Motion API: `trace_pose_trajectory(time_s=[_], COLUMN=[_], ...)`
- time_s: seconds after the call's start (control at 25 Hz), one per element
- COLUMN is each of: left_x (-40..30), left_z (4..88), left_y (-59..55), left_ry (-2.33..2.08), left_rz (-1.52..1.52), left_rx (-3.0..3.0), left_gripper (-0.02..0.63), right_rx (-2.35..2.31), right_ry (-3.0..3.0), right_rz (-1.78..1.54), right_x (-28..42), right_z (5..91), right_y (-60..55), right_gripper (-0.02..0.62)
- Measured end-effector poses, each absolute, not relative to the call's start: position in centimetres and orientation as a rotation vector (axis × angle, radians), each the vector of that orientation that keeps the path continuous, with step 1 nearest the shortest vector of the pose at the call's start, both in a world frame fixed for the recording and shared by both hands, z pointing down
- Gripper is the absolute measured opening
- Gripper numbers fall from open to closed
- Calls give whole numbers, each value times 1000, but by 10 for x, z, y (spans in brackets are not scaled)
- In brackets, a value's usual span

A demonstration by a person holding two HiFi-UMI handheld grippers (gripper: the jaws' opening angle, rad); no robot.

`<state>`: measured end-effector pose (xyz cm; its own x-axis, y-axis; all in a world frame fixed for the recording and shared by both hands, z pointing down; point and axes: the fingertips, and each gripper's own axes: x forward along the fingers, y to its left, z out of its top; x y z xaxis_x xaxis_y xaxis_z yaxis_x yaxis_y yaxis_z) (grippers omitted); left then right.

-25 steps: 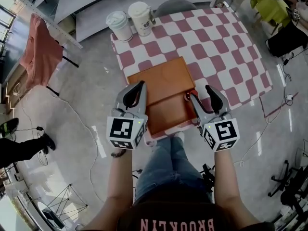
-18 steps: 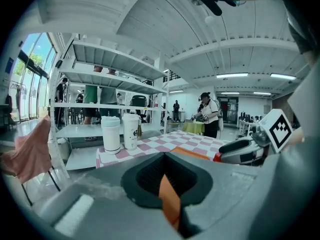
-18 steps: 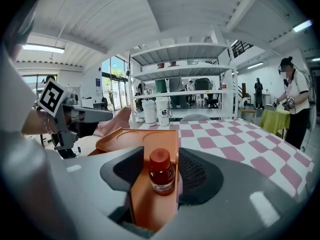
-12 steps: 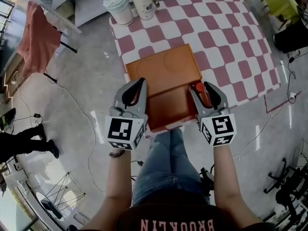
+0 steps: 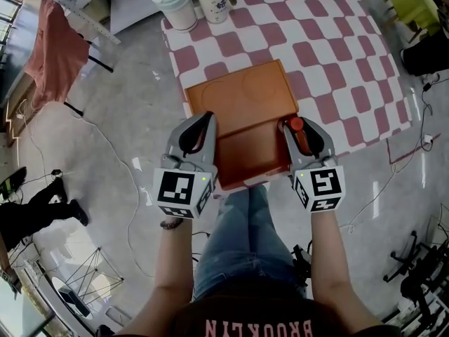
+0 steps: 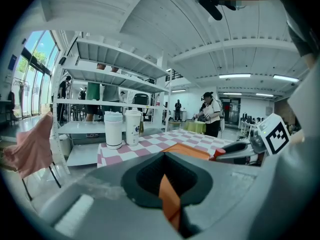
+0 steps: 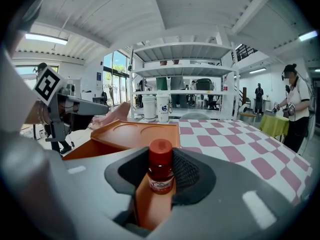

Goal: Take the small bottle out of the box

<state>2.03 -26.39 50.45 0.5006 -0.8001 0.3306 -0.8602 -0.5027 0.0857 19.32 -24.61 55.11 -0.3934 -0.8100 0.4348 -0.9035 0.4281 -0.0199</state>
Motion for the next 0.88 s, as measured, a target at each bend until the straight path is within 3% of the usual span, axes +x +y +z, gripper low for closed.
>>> trace_pose_trajectory(time_s=[0.88], left_x=[13], left_z=[457], left_y=[-263], left_ry=[-1485], left_rz=[287], left_rx=[2537], left_gripper=[-2], right_rx=[1462], right_ry=[-2377], right_rz=[368], right_x=[195], right_z=[500], right_y=[-243], right_gripper=[141])
